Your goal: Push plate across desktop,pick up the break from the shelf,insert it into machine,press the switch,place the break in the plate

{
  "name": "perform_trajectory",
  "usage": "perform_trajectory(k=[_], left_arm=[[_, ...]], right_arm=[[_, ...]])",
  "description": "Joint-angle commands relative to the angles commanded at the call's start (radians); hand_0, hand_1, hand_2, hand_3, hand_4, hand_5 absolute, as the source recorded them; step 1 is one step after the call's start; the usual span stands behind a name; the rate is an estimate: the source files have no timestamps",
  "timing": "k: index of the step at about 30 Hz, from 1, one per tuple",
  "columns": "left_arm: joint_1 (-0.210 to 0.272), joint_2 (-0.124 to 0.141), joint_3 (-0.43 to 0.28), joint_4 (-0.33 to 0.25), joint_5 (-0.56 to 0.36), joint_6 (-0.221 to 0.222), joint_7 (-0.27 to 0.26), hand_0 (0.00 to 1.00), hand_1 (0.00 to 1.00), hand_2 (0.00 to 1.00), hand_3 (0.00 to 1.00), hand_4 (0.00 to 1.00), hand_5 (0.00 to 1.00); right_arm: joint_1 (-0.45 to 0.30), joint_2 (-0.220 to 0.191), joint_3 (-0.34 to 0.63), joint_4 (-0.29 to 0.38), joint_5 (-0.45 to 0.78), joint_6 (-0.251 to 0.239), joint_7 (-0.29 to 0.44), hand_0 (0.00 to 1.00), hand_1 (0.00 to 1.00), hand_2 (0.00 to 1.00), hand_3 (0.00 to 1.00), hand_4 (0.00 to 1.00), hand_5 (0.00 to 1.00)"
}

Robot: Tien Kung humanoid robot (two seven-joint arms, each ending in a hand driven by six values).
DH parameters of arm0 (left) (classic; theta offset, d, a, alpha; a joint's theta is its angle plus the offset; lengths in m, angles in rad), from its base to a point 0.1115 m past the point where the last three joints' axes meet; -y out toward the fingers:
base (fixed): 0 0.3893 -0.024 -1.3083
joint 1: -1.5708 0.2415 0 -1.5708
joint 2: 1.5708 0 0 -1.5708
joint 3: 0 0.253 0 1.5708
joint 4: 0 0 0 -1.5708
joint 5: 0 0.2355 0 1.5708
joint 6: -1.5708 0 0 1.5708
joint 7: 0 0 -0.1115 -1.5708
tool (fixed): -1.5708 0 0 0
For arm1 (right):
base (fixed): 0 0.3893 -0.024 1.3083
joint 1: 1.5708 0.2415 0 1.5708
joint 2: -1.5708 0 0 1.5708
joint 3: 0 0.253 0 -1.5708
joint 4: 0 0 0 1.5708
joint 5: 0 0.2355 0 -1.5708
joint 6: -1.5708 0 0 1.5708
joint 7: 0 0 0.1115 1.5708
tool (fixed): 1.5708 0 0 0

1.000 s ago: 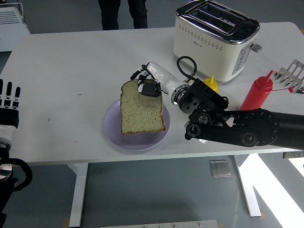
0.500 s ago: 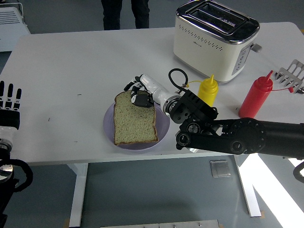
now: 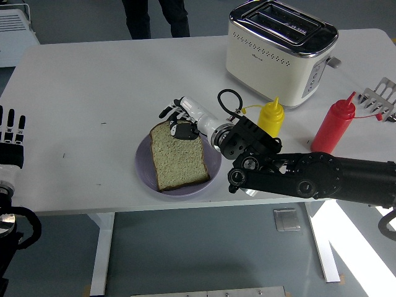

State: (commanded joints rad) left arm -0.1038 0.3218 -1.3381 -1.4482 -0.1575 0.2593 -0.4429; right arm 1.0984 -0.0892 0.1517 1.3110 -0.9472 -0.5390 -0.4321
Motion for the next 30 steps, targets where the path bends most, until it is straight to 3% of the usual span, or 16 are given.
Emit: perform_trajectory(k=[11, 23, 24, 29, 30], left_arm=[[-0.004, 0.002, -0.001, -0.001, 0.002, 0.002, -0.002, 0.788, 0.706, 0.677, 0.642, 0.661, 0.998], [-0.007, 0.002, -0.001, 0.002, 0.0, 0.005, -0.006, 0.787, 0.704, 0.675, 0.637, 0.659, 0.998], [-0.007, 0.002, -0.001, 0.002, 0.0, 0.005, -0.006, 0.784, 0.702, 0.674, 0.637, 0.658, 0.998], [-0.005, 0.0, 0.0, 0.001, 0.001, 0.006, -0.006, 0.784, 0.702, 0.674, 0.637, 0.658, 0.998], [-0.004, 0.0, 0.0, 0.001, 0.001, 0.006, -0.006, 0.784, 0.701, 0.672, 0.635, 0.656, 0.998]], right_arm=[[0.001, 0.011, -0.017, -0.033, -0.028, 0.034, 0.032, 0.673, 0.684, 0.679, 0.622, 0.39, 0.002], [-0.002, 0.037, -0.042, -0.13, -0.095, 0.077, 0.156, 0.717, 0.735, 0.726, 0.683, 0.443, 0.002], [-0.003, 0.038, -0.043, -0.135, -0.092, 0.081, 0.165, 0.74, 0.751, 0.74, 0.698, 0.509, 0.002], [-0.005, 0.028, -0.016, -0.125, -0.109, 0.085, 0.186, 0.74, 0.751, 0.74, 0.698, 0.509, 0.002], [-0.005, 0.023, -0.004, -0.117, -0.116, 0.086, 0.188, 0.739, 0.741, 0.733, 0.693, 0.546, 0.031]])
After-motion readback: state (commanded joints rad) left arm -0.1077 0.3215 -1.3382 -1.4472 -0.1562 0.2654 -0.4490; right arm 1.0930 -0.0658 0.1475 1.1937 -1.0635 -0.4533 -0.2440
